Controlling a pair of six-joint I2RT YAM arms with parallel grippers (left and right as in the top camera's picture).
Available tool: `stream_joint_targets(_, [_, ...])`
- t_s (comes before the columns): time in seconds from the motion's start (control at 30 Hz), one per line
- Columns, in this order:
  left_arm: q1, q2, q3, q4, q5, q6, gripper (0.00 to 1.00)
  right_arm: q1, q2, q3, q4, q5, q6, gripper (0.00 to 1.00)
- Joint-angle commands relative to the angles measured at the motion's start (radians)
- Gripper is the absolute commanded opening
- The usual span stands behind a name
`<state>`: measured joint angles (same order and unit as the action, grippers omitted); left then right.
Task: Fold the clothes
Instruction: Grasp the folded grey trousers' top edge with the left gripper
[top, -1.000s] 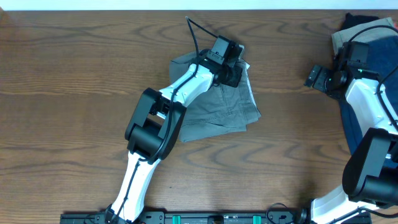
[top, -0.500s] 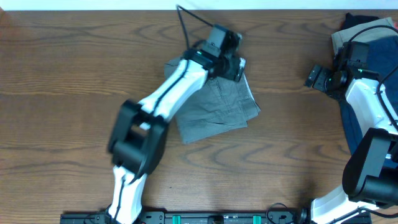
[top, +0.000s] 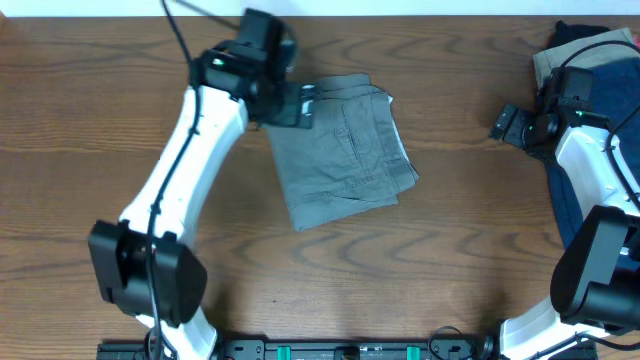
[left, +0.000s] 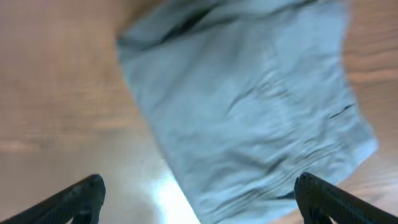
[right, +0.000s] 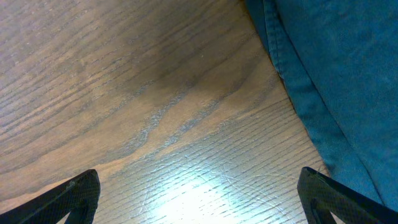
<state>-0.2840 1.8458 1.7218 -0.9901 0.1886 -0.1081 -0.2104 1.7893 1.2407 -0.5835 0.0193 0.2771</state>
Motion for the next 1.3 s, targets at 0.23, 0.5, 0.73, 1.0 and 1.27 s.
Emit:
stream_joint_targets(0.23, [0.111,0.143,-0.207,0.096,0.266,0.002,0.98,-0.005,0.008,0.01,-0.001,0.01,-0.009,0.99])
stream_joint_targets(0.5, [0.111,0.269,-0.22,0.114,0.373,0.002,0.99,-0.005,0.008,0.01,-0.001,0.01,-0.009,0.99])
stream_joint_targets(0.73, [0.109,0.31,-0.22,0.142,0.407,0.0,0.74,-0.005,0.008,0.01,-0.001,0.01,-0.009,0.99])
stream_joint_targets(1.0, [0.112,0.321,-0.22,0.211,0.406,-0.002,0.19,-0.005,0.008,0.01,-0.001,0.01,-0.009,0.99])
stream_joint_targets(1.27, [0.175,0.321,-0.22,0.346,0.402,-0.106,0.06,-0.005,0.008,0.01,-0.001,0.01,-0.009,0.99])
